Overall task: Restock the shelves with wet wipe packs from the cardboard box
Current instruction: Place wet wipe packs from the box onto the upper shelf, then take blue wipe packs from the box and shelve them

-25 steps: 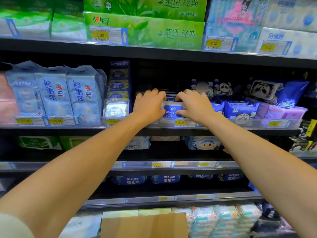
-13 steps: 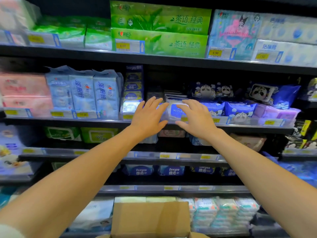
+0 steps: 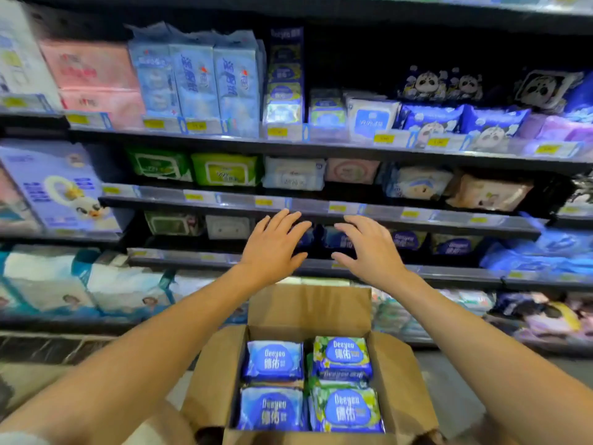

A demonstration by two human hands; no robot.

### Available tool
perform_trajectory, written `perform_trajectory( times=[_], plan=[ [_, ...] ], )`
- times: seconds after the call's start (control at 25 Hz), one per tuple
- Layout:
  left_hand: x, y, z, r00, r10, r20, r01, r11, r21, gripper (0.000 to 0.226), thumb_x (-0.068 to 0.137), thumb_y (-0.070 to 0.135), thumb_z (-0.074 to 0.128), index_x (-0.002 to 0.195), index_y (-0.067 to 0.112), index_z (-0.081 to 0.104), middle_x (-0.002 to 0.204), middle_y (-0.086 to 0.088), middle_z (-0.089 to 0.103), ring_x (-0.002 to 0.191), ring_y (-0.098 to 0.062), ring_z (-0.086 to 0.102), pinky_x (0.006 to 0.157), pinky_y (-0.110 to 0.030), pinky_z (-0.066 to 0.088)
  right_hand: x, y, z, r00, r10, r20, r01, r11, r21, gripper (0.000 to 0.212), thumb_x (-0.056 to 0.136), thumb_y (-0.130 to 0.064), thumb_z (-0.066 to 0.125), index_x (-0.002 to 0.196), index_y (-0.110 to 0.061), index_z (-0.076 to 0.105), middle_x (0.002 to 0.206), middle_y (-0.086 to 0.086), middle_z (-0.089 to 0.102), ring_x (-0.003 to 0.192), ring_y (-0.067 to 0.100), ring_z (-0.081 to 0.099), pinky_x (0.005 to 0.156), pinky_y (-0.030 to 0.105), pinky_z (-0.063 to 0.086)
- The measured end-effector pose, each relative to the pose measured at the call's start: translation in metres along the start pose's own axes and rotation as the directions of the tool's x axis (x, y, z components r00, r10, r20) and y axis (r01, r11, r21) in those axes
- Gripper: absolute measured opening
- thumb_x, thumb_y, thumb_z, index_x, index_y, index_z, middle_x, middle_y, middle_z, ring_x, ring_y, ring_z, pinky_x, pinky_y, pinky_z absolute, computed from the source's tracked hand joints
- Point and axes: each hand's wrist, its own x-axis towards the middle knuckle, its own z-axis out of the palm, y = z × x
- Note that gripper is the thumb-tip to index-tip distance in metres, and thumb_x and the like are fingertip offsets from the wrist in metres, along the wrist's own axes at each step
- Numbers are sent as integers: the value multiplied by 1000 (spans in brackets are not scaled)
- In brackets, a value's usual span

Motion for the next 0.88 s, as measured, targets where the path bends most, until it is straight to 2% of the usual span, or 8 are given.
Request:
perform_trajectory(
  times=[0.2, 0.32, 0.44, 0.68, 0.8, 0.88],
  plan=[
    [-72, 0, 57, 984, -47, 173, 57, 997, -54, 72, 91, 51, 65, 155, 28, 40, 166, -2, 35, 156, -27, 26, 123, -50, 27, -57, -15, 65, 987, 29, 161, -43, 996, 80, 67, 83, -58, 70, 140, -26, 56, 149, 2, 51, 139, 25, 46, 112, 49, 40],
    [-108, 1, 88, 958, -60, 280, 81, 994, -66, 69, 94, 55, 60, 154, 27, 41, 164, -3, 36, 152, -29, 32, 122, -47, 27, -85, -20, 94, 962, 39, 271, -68, 993, 99, 65, 86, -57, 69, 142, -28, 55, 151, 0, 48, 141, 26, 43, 114, 47, 33],
    [-132, 9, 112, 926, -47, 374, 96, 989, -114, 64, 98, 53, 55, 154, 26, 38, 163, -5, 35, 151, -28, 31, 122, -47, 25, -108, -15, 117, 919, 58, 389, -107, 988, 107, 65, 92, -57, 62, 150, -31, 45, 158, -3, 38, 146, 23, 33, 117, 45, 25],
    [-141, 43, 167, 861, -14, 509, 143, 966, -215, 71, 96, 50, 59, 158, 29, 32, 164, 3, 32, 153, -21, 26, 118, -41, 29, -154, 11, 158, 829, 120, 547, -213, 971, 110, 70, 92, -56, 63, 153, -32, 38, 159, -5, 34, 148, 21, 30, 117, 40, 25],
    [-135, 65, 200, 833, 12, 553, 153, 956, -251, 75, 94, 49, 64, 157, 24, 33, 160, 1, 37, 149, -23, 31, 115, -40, 35, -170, 26, 178, 764, 133, 632, -241, 966, 89, 76, 90, -60, 64, 154, -31, 35, 160, -3, 33, 149, 22, 29, 117, 40, 26],
    [-127, 79, 220, 805, -9, 593, 224, 931, -289, 75, 95, 47, 64, 157, 18, 33, 156, -4, 41, 144, -28, 38, 113, -42, 39, -174, 34, 190, 726, 148, 671, -256, 965, 65, 79, 89, -60, 64, 156, -30, 33, 162, -2, 30, 151, 23, 26, 118, 42, 25]
  ],
)
